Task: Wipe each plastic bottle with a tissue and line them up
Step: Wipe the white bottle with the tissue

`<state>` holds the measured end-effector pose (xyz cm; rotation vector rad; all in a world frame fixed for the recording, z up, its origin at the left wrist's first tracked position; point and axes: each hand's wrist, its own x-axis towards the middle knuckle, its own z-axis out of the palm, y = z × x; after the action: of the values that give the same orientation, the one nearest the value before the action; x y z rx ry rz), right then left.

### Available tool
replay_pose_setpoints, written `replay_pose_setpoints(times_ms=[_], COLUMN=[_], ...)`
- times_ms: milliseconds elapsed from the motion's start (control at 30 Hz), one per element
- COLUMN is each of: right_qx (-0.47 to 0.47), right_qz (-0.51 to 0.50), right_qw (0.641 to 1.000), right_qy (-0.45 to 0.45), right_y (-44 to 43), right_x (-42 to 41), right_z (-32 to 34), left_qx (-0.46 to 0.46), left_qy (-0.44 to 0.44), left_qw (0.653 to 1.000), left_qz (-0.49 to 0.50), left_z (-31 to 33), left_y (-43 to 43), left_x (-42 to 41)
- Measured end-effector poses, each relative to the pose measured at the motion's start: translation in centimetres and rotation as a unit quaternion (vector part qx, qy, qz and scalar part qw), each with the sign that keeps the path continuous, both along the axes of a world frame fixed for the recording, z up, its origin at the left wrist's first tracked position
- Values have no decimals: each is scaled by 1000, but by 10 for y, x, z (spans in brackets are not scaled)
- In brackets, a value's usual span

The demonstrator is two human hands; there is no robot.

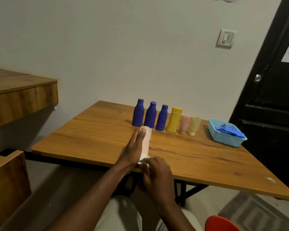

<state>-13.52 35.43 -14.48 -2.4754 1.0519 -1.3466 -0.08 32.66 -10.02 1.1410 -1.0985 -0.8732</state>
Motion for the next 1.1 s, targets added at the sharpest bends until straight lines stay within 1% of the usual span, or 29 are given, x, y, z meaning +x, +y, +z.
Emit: replay_pose_setpoints(times_ms=[133, 200, 333, 400, 467, 533, 600, 667, 800, 867, 1000, 1100], right_qx=[-75, -91, -58, -27, 13, 29, 4, -35, -114, -134, -112, -49], right_qz=[3, 10, 38, 26, 0, -18, -32, -31, 0, 18, 19, 6], right_qw=[997, 996, 997, 999, 1000, 999, 999, 997, 991, 989, 991, 998], right_qy=[12, 18, 28, 36, 24, 13, 32, 55, 68, 66, 67, 42], right_y=[-6, -11, -17, -20, -21, -21, -20, -20, -20, -20, -22, -24], right_x=[1, 3, 3, 0, -3, -6, -4, -1, 9, 12, 8, 0], right_z=[3, 5, 6, 8, 12, 16, 18, 18, 16, 14, 12, 14], left_qx=[10, 8, 15, 17, 18, 18, 15, 14, 14, 18, 23, 8], left_qy=[-4, -3, 8, 12, 17, 37, 44, 32, 26, 25, 19, 30], left_qw=[1000, 1000, 1000, 1000, 1000, 999, 999, 999, 999, 999, 999, 999], left_qz=[2, 1, -1, 2, 14, 20, 20, 19, 14, 14, 16, 28], left_z=[-1, -1, 0, 0, -1, -1, -1, 0, 2, 2, 1, 2], left_y=[-3, -4, -4, -5, -5, -5, -5, -4, -2, -3, -4, -2], left_x=[1, 1, 0, 1, 3, 3, 4, 3, 1, 1, 1, 1])
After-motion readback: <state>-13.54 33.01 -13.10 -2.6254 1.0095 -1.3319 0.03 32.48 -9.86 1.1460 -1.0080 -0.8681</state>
